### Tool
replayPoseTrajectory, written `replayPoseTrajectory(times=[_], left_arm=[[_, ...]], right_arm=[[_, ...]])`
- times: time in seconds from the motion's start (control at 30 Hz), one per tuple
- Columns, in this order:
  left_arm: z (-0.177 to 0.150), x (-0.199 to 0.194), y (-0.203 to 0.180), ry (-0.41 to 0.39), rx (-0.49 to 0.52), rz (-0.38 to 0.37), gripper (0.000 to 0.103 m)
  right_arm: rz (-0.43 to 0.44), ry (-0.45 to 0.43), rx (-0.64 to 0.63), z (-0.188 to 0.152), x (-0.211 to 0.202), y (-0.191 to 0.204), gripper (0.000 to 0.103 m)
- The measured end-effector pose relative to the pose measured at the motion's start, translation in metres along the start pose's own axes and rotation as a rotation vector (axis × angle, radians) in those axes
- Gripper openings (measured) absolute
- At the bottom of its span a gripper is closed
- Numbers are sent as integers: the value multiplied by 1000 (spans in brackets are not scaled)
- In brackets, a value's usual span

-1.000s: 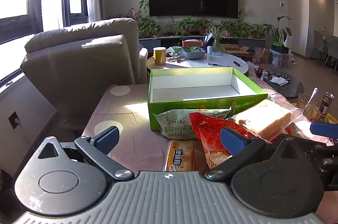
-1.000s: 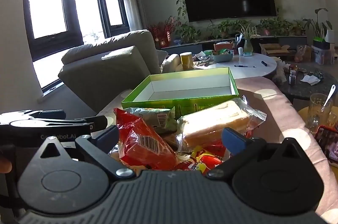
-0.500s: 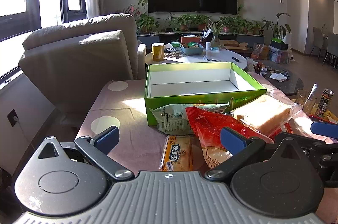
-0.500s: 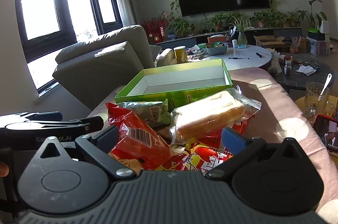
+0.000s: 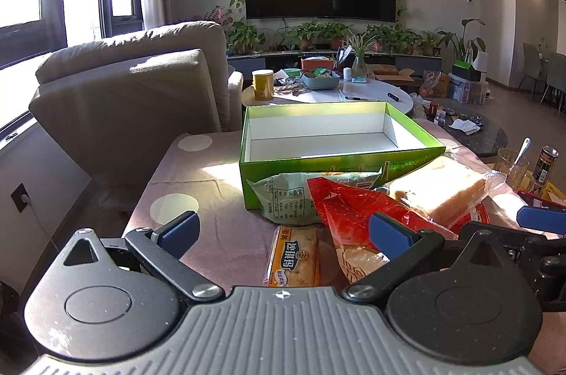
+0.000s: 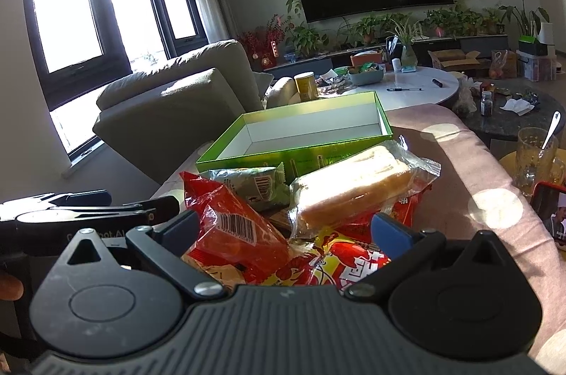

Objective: Organize snacks

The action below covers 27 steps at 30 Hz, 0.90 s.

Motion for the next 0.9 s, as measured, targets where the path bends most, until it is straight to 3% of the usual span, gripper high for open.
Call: replayPoseTrajectory(times=[0.9], left_arm=[[-1, 1, -2, 13, 11, 2, 103]], right_arm=[[-16, 16, 34, -2, 1, -8, 71]])
Point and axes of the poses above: each gripper's, at about its wrist camera, not at the fingertips, and x roughly the way its jaws point, y to its left, z to its top, the point moved 3 cm from there along x, roughly the way its jaws point, and after that the axes turned 11 degrees about -y, right-handed, at the moved point
